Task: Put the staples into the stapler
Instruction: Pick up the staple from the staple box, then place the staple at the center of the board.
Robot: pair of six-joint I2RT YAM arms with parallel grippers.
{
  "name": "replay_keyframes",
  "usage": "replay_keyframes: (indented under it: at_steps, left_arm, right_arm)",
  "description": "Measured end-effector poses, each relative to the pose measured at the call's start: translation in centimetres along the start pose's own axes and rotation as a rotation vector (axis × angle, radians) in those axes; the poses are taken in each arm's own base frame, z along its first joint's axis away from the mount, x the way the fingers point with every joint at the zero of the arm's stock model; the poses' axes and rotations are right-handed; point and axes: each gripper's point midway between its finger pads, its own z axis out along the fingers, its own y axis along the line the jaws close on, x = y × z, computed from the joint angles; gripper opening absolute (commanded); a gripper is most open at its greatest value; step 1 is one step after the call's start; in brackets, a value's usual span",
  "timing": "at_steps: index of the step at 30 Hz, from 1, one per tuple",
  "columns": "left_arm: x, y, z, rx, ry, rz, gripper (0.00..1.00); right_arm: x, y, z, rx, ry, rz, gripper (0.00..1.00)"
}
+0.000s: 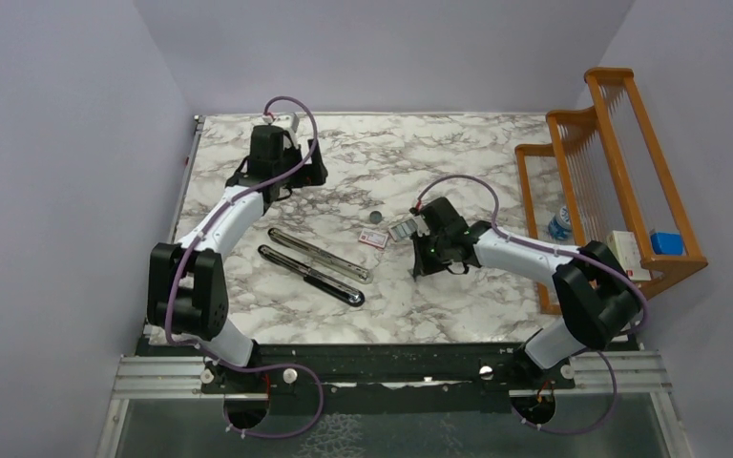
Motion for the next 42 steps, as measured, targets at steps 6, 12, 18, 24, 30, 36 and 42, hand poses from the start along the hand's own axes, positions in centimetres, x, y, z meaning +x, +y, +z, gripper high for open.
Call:
replay_keyframes:
  at_steps: [6, 12, 18, 24, 30, 36, 42]
  left_arm:
    - [3.6, -3.1, -1.7, 0.051, 0.067, 0.001, 0.98]
    - [8.3, -8.6, -3.6, 0.147, 0.156, -0.012, 0.95]
    - [13.6, -12.5, -4.7, 0.214, 0.280, -0.050, 0.95]
    - [15.3, -15.3, -5.1, 0.265, 0.323, -0.067, 0.95]
    - [16.6, -16.6, -5.4, 0.287, 0.358, -0.071, 0.95]
    - [18.1, -17.7, -5.4, 0.312, 0.397, -0.056, 0.94]
    - [18.9, -17.9, -5.2, 0.315, 0.419, -0.047, 0.94]
  right_arm:
    - [0.6, 0.9, 0.7, -0.058, -0.022, 0.084, 0.02]
    - [2.1, 1.1, 1.4, -0.090, -0.044, 0.205, 0.02]
    - [2.1, 1.2, 1.5, -0.110, -0.101, 0.295, 0.02]
    - [2.0, 0.7, 1.6, -0.135, -0.153, 0.375, 0.06]
    - [1.7, 0.2, 1.5, -0.170, -0.192, 0.426, 0.14]
    - [1.3, -0.1, 1.5, -0.182, -0.210, 0.441, 0.21]
    - [1.2, -0.1, 1.3, -0.184, -0.216, 0.440, 0.26]
